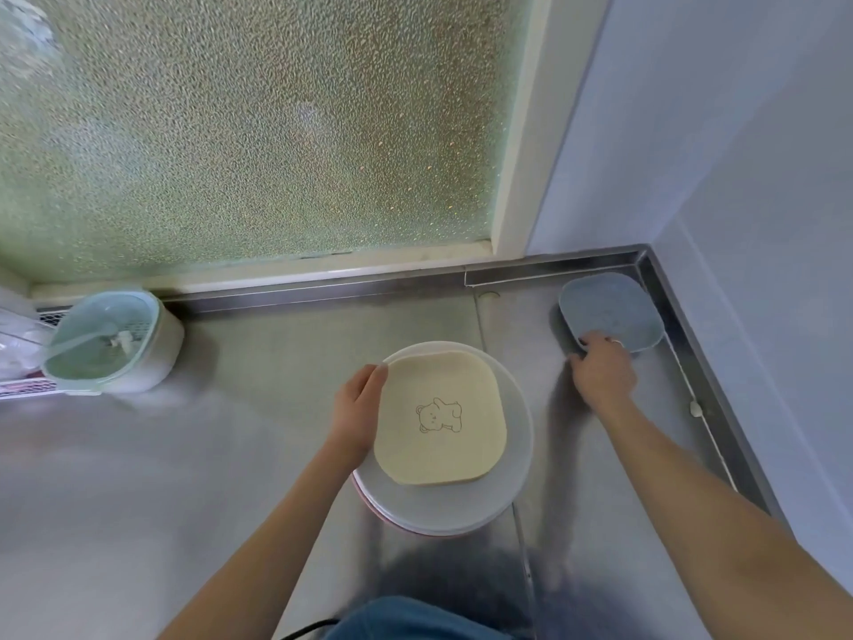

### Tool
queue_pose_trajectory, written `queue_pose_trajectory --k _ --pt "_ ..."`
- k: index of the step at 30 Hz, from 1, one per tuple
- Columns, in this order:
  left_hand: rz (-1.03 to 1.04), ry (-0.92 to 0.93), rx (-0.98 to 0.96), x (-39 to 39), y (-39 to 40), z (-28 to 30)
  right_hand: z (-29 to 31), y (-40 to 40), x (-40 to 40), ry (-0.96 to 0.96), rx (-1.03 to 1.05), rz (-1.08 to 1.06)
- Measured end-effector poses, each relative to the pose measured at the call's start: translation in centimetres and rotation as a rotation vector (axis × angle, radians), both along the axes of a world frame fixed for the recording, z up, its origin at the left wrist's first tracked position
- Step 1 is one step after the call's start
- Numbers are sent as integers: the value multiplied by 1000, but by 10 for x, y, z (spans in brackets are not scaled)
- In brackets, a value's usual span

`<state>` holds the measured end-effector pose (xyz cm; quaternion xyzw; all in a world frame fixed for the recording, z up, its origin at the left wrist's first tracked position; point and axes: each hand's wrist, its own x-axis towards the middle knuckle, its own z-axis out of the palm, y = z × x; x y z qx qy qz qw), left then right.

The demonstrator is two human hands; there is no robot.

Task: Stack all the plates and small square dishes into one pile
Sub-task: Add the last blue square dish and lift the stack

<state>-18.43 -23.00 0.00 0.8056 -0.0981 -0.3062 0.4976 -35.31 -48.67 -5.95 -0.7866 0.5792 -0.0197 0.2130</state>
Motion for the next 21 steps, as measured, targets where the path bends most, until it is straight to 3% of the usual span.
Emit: queue_pose_trajectory --k 6,11,16,21 --pt "-17 0 3 0 -2 -1 0 17 -5 -78 -76 -100" --pt "-41 4 2 -1 1 -2 20 43 -6 -336 -221 -106" --pt "-55 29 -32 -8 4 7 52 102 -11 -621 -260 83" --pt "-33 70 -127 -23 15 12 68 156 -18 -724 -275 339"
